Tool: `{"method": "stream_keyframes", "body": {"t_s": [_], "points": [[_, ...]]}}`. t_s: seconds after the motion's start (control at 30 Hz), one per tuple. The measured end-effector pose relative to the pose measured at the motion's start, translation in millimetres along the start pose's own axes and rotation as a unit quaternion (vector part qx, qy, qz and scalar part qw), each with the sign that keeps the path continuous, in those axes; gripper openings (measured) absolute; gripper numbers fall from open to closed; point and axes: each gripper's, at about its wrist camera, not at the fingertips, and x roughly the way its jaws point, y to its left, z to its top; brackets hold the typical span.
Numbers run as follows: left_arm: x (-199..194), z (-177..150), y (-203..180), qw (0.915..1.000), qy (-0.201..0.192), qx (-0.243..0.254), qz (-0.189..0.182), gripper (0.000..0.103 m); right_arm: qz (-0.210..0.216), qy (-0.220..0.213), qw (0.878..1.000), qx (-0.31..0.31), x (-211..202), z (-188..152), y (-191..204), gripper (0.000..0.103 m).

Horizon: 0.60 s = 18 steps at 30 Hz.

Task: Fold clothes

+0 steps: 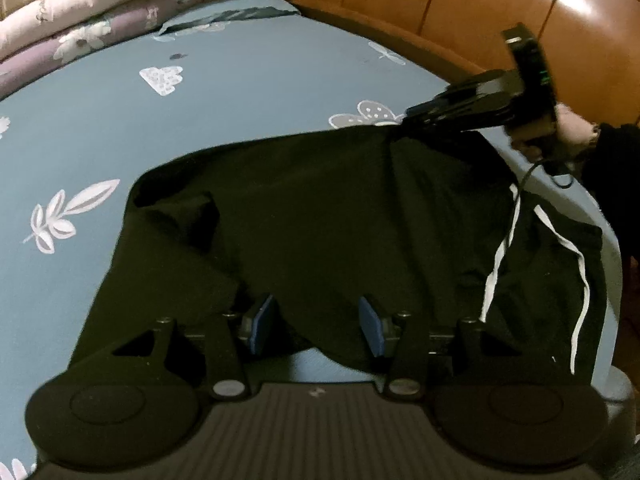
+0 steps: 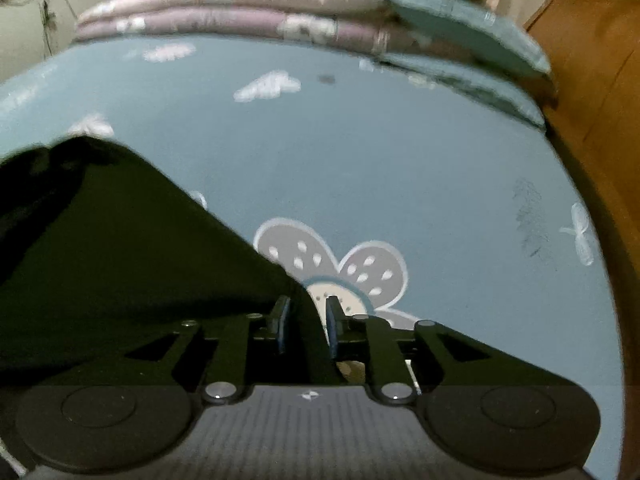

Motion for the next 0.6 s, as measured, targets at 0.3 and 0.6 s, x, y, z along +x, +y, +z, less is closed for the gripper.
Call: {"method": "stream_keyframes", "body": {"t_s": [0.3, 0.6], "points": [[-15.2, -8.1, -1.5, 0.9999, -0.008, -0.007, -0.009, 0.048, -0.004, -0.017, 0.992, 0.127, -51.3, -55.6, -40.3, 0.054], [-12.0, -12.0, -1.5, 1.0000, 0.006, -0.006, -0.002, 0.048, -0.041, -0.014, 0.993, 0.110, -23.9, -75.6, -33.6, 0.042]]}}
